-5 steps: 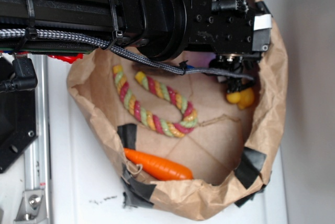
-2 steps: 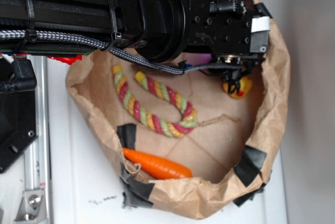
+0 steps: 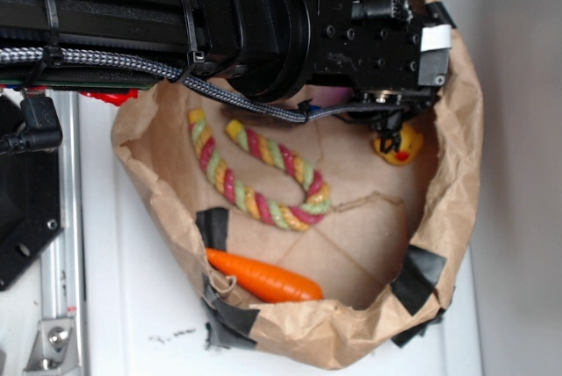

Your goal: Grab the blue cloth.

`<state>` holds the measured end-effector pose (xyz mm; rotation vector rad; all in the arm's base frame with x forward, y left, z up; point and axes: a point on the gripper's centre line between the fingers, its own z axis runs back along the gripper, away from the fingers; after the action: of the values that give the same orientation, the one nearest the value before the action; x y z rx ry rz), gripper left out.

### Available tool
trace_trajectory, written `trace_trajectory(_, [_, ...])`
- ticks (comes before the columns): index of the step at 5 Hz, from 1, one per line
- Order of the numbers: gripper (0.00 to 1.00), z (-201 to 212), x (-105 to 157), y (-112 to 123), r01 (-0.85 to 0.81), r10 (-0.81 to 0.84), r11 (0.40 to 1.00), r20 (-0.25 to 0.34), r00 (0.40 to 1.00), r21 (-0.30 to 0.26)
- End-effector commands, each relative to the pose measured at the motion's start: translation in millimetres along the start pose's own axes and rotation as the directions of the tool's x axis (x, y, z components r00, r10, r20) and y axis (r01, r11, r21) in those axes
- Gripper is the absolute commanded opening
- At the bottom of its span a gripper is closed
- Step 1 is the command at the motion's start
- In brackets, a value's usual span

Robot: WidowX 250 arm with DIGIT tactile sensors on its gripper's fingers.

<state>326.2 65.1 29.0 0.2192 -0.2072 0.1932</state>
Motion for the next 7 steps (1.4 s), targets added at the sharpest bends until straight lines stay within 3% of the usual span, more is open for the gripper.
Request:
trace_trajectory(1, [0.00,91.5,-20.7,-4.4,0.080,-0.058,0.979,0.118,0.991,-0.187])
trace_trajectory(3, [0.00,96.2,-27.9,-18.6,0.105,-0.083,0.980,0.130,0.988,-0.172])
trace_trajectory(4, [0.00,84.5,-19.8,-20.0,0.146,-0.132,0.976,0.089,0.987,-0.163])
trace_trajectory(5, [0.00,104.1,-24.9,-31.4,0.274,-0.298,0.913,-0.036,0.954,-0.303])
trace_trajectory(6, [0.00,95.7,-20.1,-30.9,0.227,-0.252,0.935,-0.059,0.966,-0.274])
trace_trajectory(7, [1.00,75.1,-9.7,-20.4,0.194,-0.219,0.957,-0.096,0.971,-0.218])
